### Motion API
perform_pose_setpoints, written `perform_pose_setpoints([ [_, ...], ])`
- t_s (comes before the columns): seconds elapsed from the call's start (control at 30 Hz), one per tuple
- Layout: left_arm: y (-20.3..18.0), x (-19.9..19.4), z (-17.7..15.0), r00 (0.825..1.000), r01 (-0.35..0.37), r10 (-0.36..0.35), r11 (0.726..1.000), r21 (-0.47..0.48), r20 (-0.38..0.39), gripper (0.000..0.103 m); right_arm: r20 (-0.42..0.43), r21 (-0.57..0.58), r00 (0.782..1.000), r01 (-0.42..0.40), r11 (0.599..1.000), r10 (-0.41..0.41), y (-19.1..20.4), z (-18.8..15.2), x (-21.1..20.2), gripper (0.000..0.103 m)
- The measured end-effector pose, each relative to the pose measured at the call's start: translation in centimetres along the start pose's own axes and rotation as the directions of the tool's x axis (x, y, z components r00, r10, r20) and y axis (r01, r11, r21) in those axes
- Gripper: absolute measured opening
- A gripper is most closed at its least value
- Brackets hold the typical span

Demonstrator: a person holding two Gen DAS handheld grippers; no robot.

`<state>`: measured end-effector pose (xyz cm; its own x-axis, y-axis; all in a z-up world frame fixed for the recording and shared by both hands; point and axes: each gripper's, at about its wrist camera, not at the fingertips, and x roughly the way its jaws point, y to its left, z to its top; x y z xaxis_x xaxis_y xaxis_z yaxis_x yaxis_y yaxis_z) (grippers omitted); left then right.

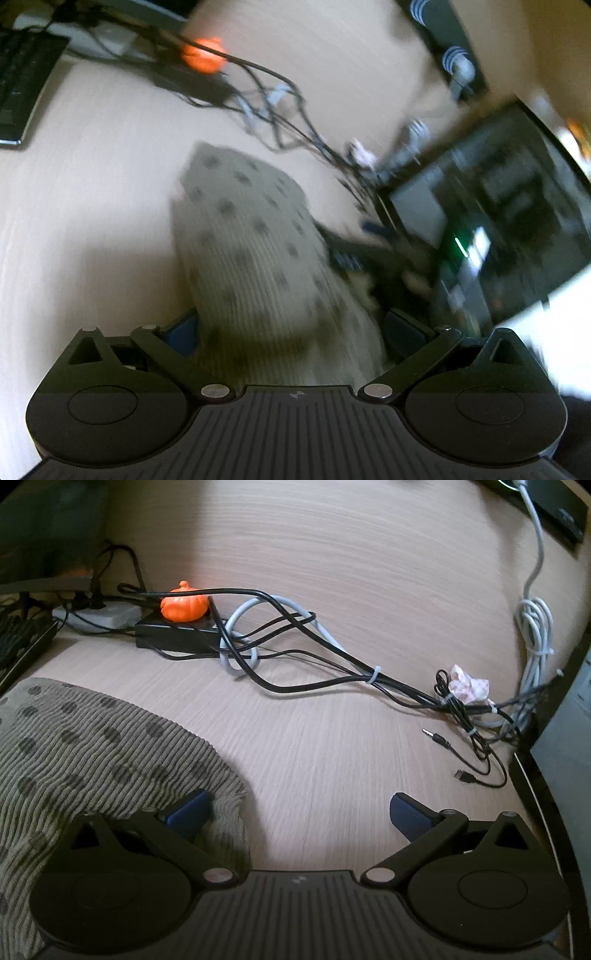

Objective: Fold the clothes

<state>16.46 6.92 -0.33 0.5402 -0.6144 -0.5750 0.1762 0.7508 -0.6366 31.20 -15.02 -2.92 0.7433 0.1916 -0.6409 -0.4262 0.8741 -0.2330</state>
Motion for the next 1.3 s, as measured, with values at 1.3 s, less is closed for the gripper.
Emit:
perform_pose_setpoints([
  [1.3, 5.2, -9.0, -1.5, 0.909, -0.281, 0.347, 0.920, -0.273, 0.232, 0.103, -0.082, -0.299, 0.962, -0.272, 0.915, 0.259, 5.8, -6.1, -12.8, 0.103],
])
